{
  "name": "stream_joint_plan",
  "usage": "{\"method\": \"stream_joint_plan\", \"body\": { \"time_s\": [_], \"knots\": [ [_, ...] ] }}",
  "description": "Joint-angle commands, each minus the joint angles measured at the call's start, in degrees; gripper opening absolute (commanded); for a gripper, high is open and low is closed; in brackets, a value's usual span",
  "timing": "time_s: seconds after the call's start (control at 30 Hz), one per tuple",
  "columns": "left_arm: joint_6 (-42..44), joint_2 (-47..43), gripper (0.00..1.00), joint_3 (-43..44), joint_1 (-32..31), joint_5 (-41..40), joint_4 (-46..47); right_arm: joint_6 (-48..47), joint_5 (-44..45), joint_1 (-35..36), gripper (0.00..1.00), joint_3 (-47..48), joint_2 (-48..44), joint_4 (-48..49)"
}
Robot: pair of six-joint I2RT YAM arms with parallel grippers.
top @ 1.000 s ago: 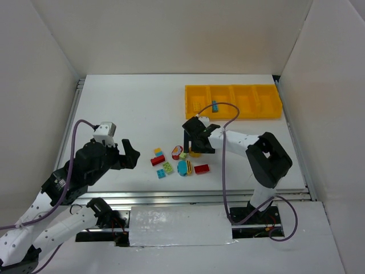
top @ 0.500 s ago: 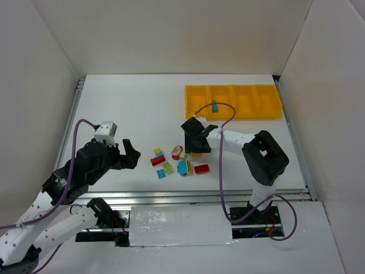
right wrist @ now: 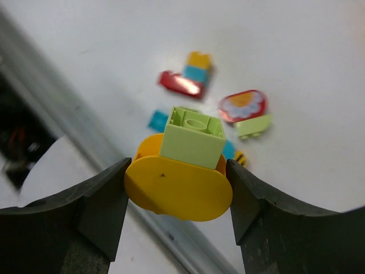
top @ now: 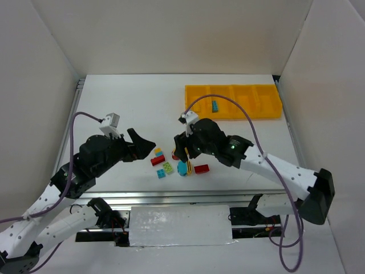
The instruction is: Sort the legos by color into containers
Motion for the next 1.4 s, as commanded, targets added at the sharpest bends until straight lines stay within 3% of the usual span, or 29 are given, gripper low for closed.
{"method": "stream_joint_plan", "body": {
  "time_s": [0.0,0.17,0.33,0.73,0.93,1.07,1.17,1.3,1.37],
  "knots": [
    [-8.3,-0.3,1.0,-0.1,0.0,7.1,12.1,-8.3,-14.0,4.9,0.01,-2.4,-6.4,2.3],
    [-13.5,3.5,0.98,-3.3,0.0,17.0,18.7,-10.1,-21.8,11.5,0.0,-2.3,-12.0,3.5],
    [-16.4,6.3,0.96,-8.0,-0.1,24.9,26.8,-10.8,-20.3,14.2,0.0,-0.1,-11.2,2.8],
    [-17.5,4.6,0.85,-11.8,-0.3,26.9,29.1,-10.9,-11.7,14.3,0.0,-0.2,-11.0,3.7],
    [-17.3,5.3,0.66,-12.0,-0.8,28.2,30.7,-10.9,-9.3,14.3,0.0,1.2,-9.4,4.3],
    [-16.1,6.0,0.62,-11.6,-0.9,28.4,29.8,-10.6,-8.0,14.3,0.0,1.3,-9.7,5.2],
    [-15.5,6.0,0.48,-11.5,-0.9,28.9,30.0,-10.3,-6.2,14.3,0.0,1.6,-9.6,5.3],
    [-14.1,7.2,0.42,-10.4,-1.1,29.2,28.1,-10.2,-5.2,14.3,0.0,2.1,-9.1,5.5],
    [-13.4,7.9,0.27,-10.1,-1.2,29.7,27.8,-9.8,-4.9,14.2,0.0,2.3,-8.8,5.6]
  ]
}}
